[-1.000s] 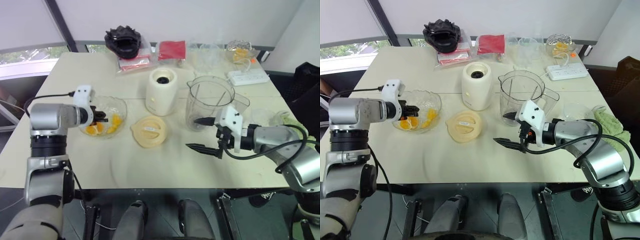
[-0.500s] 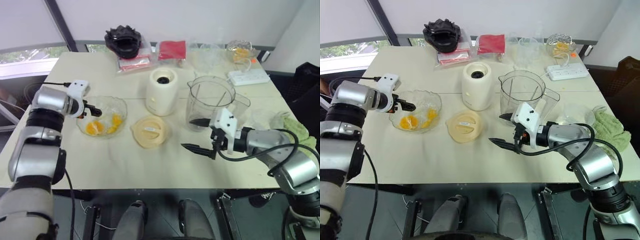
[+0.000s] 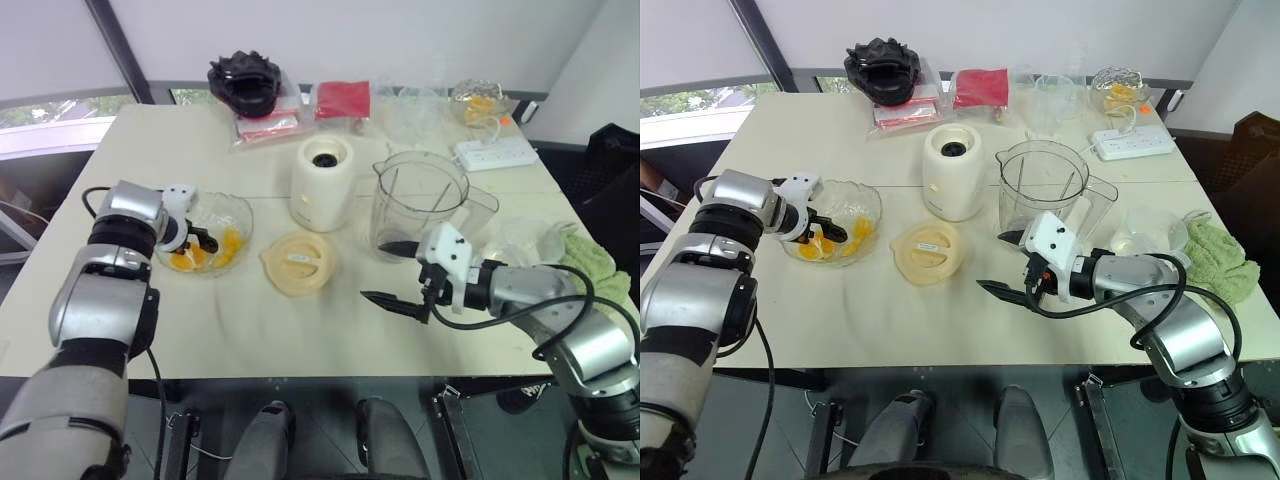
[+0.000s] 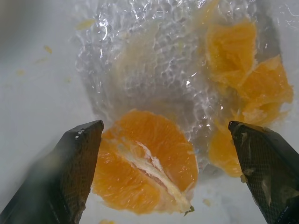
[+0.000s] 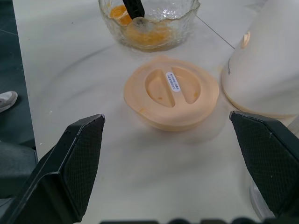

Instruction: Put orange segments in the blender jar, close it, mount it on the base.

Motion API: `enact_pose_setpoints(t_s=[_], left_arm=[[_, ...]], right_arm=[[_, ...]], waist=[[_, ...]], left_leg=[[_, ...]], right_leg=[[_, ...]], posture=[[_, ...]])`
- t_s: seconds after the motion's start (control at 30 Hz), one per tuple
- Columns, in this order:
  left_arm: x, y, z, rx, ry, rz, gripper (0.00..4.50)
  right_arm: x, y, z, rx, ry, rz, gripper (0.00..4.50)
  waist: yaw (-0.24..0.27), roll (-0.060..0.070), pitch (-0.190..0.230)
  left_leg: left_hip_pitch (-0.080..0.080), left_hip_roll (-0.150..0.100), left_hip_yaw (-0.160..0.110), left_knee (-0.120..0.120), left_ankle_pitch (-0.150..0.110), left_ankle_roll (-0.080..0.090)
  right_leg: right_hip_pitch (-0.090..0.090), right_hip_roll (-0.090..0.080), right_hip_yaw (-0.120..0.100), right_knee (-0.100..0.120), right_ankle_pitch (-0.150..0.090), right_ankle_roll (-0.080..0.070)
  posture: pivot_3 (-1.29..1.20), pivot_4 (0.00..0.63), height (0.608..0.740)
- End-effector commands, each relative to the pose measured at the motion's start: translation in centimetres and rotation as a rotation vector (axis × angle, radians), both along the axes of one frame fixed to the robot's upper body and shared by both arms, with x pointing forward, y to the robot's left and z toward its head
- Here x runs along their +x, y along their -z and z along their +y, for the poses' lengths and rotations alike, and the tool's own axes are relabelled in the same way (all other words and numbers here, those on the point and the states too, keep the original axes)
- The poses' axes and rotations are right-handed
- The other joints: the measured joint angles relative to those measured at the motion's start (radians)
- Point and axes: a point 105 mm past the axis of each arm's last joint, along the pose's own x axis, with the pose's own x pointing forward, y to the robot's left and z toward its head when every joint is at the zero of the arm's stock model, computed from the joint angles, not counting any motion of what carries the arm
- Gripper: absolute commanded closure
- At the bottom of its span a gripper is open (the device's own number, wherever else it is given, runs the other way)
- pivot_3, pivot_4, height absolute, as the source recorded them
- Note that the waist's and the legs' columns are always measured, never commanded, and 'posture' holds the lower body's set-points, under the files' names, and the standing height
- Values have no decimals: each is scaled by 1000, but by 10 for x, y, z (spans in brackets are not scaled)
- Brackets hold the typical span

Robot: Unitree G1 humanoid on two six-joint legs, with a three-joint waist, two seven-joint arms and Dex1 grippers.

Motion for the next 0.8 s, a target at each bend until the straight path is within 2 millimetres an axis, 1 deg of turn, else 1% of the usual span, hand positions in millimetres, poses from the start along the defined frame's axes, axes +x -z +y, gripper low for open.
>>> enact_pose_setpoints(t_s=[0.03, 0.5, 0.67, 0.8], left_arm=[[4, -12, 1, 16, -13, -33, 59], [-6, 0, 8, 9, -80, 15, 59], [-8, 7, 4, 2, -79, 26, 59], [-10, 14, -4, -11, -71, 42, 59]], right_arm=[[-4, -9, 7, 15, -28, -53, 0], [-2, -8, 5, 5, -24, -61, 0], [-1, -8, 5, 4, -23, -64, 0], [-1, -9, 4, 2, -19, -68, 0]], waist=[[0, 0, 0], [0, 0, 0], [0, 0, 0], [1, 0, 0]], left_leg=[[0, 0, 0, 0, 0, 0], [0, 0, 0, 0, 0, 0], [0, 0, 0, 0, 0, 0], [0, 0, 0, 0, 0, 0]], right_leg=[[0, 0, 0, 0, 0, 0], [0, 0, 0, 0, 0, 0], [0, 0, 0, 0, 0, 0], [0, 0, 0, 0, 0, 0]], posture=[[0, 150, 740], [0, 150, 740], [0, 150, 740], [0, 150, 740]])
